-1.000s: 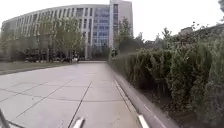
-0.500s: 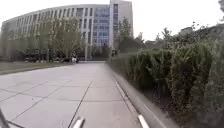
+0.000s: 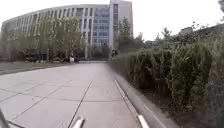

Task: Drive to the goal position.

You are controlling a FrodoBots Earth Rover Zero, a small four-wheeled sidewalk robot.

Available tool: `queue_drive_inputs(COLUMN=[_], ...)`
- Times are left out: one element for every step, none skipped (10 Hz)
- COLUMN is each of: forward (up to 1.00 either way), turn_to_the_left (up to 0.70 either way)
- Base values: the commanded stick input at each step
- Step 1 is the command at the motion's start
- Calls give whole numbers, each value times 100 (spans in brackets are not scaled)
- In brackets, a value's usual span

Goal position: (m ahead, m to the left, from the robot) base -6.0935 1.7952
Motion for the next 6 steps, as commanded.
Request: queue_drive_inputs(forward=[4,4,4,4,4,4], turn_to_the_left=[0,0,0,0,0,0])
